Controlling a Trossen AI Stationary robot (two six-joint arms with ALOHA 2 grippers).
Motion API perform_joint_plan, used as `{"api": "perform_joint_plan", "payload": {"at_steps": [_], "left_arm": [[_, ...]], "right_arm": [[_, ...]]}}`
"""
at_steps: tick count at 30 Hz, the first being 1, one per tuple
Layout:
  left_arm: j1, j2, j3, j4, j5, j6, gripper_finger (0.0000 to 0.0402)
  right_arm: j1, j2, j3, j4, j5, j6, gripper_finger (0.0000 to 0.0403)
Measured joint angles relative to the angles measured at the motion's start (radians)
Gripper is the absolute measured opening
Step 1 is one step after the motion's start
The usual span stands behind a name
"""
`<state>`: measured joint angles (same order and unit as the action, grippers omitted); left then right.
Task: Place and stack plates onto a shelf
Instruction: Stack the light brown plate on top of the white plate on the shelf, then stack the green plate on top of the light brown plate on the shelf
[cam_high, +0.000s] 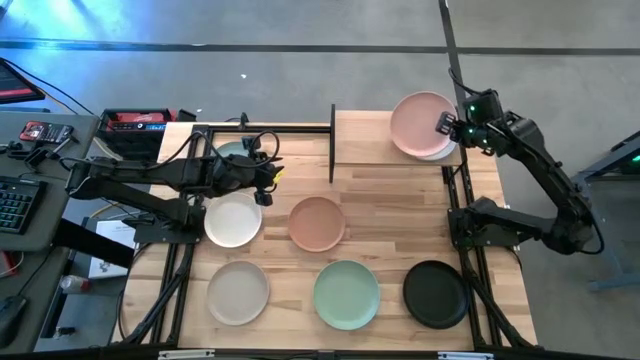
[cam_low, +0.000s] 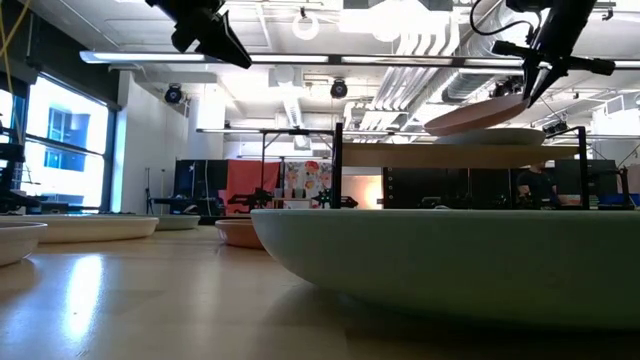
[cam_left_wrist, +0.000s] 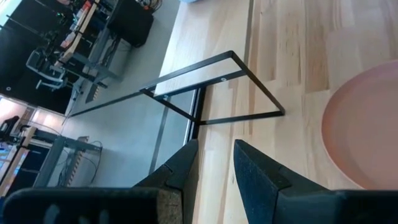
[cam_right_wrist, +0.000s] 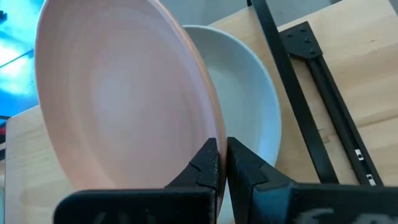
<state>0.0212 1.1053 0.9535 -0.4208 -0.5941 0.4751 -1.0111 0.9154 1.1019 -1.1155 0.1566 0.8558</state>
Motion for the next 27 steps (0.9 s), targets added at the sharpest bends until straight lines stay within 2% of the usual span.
{"api": "perform_joint_plan", "payload": {"at_steps": [12, 22, 27], "left_arm": [[0.000, 0.000, 0.000, 0.000, 0.000, 0.000, 0.0090], [0.000, 0.000, 0.000, 0.001, 0.000, 0.000, 0.0090], [0.000, 0.000, 0.000, 0.001, 0.000, 0.000, 0.0090]], "right_arm": [[0.000, 0.001, 0.000, -0.017, 0.047, -0.008, 0.0003], [0.000, 0.001, 0.000, -0.030, 0.077, -0.012, 0.0045], [0.000, 0.001, 0.000, -0.031, 0.077, -0.012, 0.0053]]}}
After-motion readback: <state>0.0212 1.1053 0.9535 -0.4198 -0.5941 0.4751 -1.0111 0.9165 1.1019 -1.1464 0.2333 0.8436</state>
